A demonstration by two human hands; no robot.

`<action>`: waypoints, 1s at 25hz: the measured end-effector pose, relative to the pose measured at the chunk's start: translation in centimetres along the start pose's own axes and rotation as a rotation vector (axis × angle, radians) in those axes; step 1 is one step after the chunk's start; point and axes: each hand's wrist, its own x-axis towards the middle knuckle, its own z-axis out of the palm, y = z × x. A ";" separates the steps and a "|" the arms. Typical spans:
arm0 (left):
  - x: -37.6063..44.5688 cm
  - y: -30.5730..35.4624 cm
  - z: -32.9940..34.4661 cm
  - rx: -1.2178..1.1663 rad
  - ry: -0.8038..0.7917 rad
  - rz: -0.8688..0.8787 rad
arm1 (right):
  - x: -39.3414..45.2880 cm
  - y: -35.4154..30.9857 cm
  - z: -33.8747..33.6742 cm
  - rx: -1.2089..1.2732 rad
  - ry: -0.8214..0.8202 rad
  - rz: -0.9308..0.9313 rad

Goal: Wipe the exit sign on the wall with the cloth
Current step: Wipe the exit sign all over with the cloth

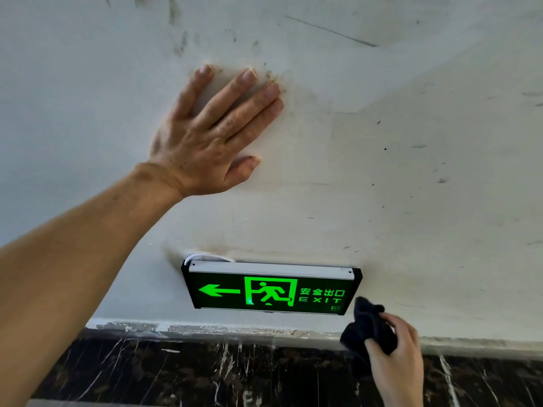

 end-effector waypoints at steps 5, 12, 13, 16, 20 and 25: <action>0.0 0.0 0.0 0.005 0.011 0.010 | 1.6 -4.1 -1.4 -0.153 0.128 -0.337; 0.1 0.0 0.1 0.017 0.016 0.011 | 2.8 -7.6 1.3 -0.757 -0.018 -0.645; 0.1 0.0 0.1 0.019 0.017 0.013 | 2.9 -7.6 1.4 -0.782 -0.024 -0.658; 0.1 0.0 0.2 0.010 0.018 0.008 | 3.4 -7.6 1.1 -0.815 -0.026 -0.694; -0.1 0.2 0.1 0.008 0.013 0.002 | 3.9 -8.1 0.0 -0.832 -0.058 -0.644; 0.2 0.1 0.1 0.022 0.027 0.009 | 3.7 -5.1 -1.4 -0.747 -0.096 -0.447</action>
